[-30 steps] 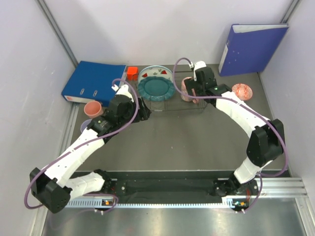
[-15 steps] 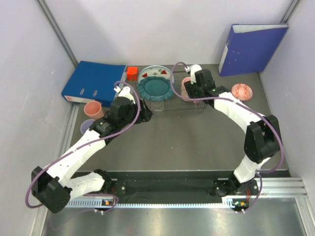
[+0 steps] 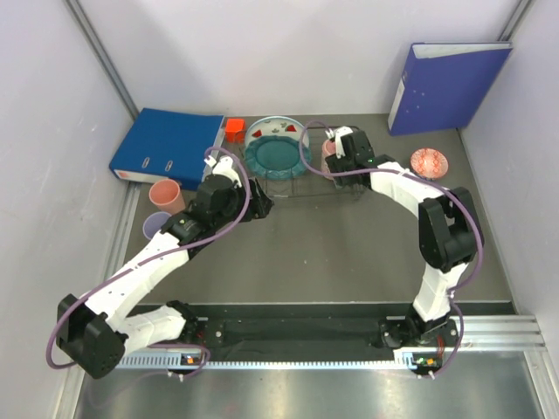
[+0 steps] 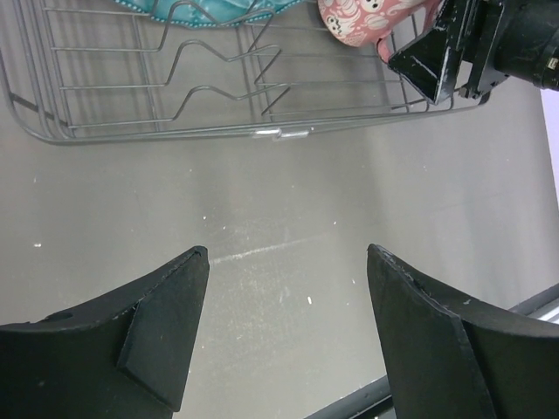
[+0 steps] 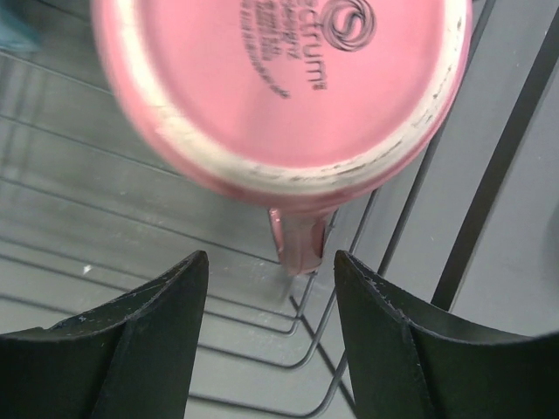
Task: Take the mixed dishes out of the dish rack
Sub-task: Pick up the cup from the dish rack.
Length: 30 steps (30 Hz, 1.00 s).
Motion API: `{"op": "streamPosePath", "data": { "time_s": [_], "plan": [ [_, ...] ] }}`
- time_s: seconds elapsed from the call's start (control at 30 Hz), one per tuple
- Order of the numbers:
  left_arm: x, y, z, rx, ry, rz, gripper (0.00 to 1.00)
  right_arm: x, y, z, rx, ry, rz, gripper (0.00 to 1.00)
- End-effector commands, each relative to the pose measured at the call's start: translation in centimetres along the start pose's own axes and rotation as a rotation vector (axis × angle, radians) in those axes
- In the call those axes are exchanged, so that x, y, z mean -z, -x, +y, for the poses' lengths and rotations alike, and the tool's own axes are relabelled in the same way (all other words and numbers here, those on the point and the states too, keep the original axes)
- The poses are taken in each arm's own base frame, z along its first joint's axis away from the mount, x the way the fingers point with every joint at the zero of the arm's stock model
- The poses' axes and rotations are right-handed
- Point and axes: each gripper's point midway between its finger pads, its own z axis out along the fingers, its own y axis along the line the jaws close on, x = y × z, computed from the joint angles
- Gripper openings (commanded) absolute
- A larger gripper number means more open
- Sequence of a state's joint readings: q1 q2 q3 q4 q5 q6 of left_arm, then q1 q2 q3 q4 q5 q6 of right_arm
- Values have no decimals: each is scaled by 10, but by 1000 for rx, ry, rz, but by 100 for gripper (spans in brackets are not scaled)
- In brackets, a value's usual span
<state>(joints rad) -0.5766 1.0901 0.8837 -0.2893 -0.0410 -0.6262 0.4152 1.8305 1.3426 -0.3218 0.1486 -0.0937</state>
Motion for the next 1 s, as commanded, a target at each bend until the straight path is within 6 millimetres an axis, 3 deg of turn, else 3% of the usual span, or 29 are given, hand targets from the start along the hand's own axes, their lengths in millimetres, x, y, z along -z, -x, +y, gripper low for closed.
{"op": "streamPosePath", "data": {
  "time_s": [0.0, 0.33, 0.63, 0.9, 0.97],
  "plan": [
    [1, 8, -9, -4, -48, -47, 78, -5, 24, -14, -33, -19, -62, 59],
    [-2, 4, -8, -3, -56, -45, 79, -24, 8, -14, -68, 11, -62, 56],
    [-3, 2, -5, 2, -48, -41, 79, -33, -9, -12, -96, 12, -35, 43],
    [-5, -4, -4, 2, -47, -31, 79, -27, -18, -15, -126, -19, -51, 23],
    [-6, -5, -4, 1, -47, -27, 78, -25, -20, -17, -130, -30, -53, 12]
  ]
}}
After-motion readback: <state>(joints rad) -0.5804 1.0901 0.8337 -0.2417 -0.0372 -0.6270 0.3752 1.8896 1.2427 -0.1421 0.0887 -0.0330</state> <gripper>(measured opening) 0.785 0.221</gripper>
